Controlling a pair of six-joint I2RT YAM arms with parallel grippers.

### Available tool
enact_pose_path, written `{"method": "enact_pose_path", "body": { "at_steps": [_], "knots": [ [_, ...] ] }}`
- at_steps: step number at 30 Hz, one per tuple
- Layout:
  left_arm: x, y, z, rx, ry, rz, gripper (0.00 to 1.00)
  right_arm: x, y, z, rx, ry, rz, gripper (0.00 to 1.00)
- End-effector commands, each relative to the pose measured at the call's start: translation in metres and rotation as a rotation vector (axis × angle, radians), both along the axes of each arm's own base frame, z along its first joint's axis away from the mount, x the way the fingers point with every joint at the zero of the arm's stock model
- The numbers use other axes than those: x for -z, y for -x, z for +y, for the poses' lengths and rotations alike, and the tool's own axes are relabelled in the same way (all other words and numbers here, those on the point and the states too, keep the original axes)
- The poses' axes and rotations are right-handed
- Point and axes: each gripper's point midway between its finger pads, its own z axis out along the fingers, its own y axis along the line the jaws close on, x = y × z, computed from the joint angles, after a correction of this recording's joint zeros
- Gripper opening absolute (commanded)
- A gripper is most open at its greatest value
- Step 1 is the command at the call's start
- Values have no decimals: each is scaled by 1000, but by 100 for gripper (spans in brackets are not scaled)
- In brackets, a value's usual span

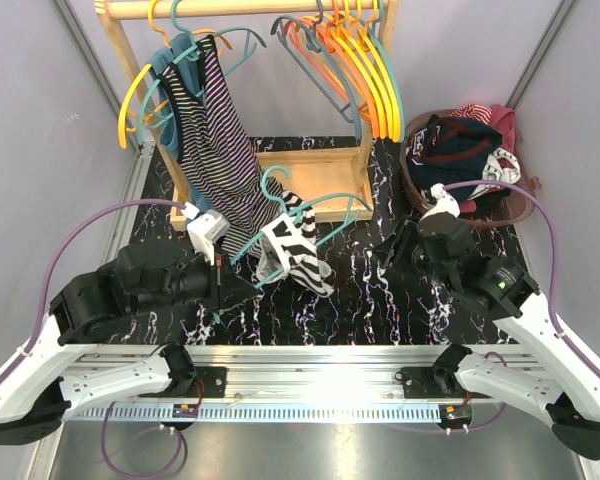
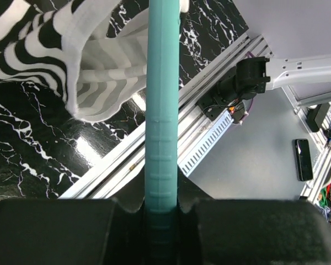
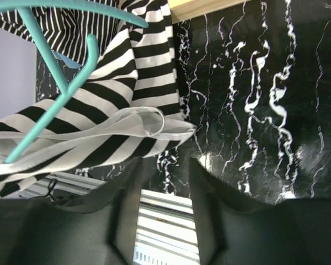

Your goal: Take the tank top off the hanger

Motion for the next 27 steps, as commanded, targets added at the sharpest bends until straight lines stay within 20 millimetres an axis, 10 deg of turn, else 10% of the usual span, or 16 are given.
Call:
{"method": "enact_pose_path", "body": {
  "at_steps": [1,8,16,27],
  "knots": [
    [-36,-4,-4,-11,110,-72,0,-15,-10,1,4,-14,-73,48],
    [-18,0,-10,31,81,-39,0,-61,-1,46,-206,-259,-234,99],
    [4,3,-10,30,102,-27,0,-123,7,56,-111,-709,-197,100],
    [6,6,-32,97,135,-47,0,-99,-31,94,62,-848,110,100]
  ]
}}
